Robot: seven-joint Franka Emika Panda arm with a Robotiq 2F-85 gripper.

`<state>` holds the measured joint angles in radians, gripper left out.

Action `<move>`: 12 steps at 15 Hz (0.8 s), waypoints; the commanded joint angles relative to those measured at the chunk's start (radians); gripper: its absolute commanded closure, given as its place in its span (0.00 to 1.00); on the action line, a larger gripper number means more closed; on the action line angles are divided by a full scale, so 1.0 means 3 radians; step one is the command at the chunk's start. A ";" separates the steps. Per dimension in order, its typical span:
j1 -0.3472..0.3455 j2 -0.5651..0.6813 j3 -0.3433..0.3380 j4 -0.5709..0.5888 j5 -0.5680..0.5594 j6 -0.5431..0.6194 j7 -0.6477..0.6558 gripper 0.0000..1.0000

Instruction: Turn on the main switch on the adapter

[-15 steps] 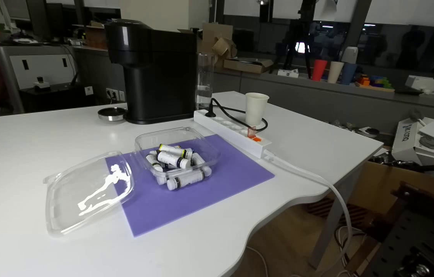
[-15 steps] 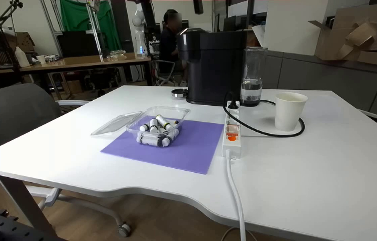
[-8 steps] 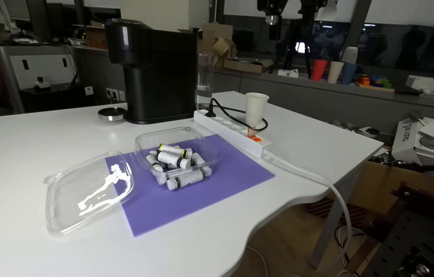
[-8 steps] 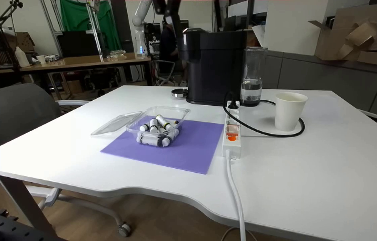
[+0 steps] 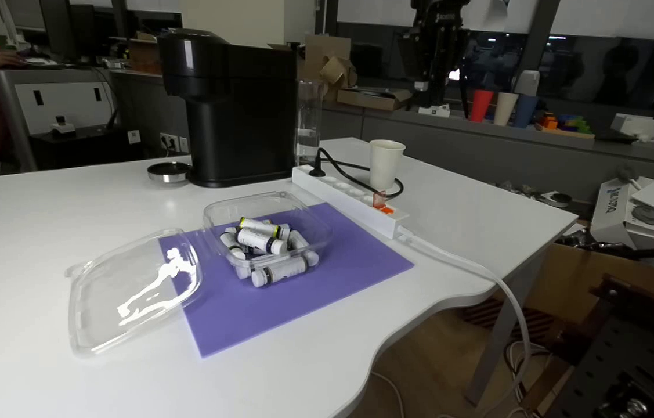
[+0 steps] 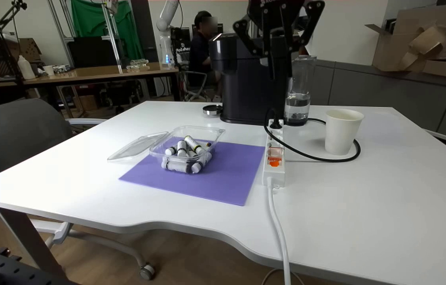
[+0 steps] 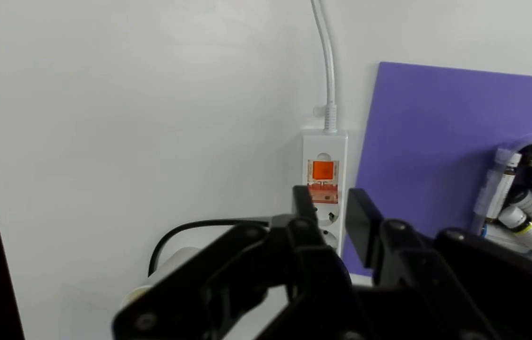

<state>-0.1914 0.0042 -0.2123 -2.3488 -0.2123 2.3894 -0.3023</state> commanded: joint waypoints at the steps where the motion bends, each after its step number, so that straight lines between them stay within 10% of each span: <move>1: -0.0030 0.0414 0.0022 0.0384 0.0114 -0.0026 -0.0380 0.99; 12: -0.0159 0.1129 0.0154 0.0750 0.0349 0.0036 -0.0533 1.00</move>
<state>-0.2222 0.2930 -0.1807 -2.1668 -0.1168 2.3989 -0.4958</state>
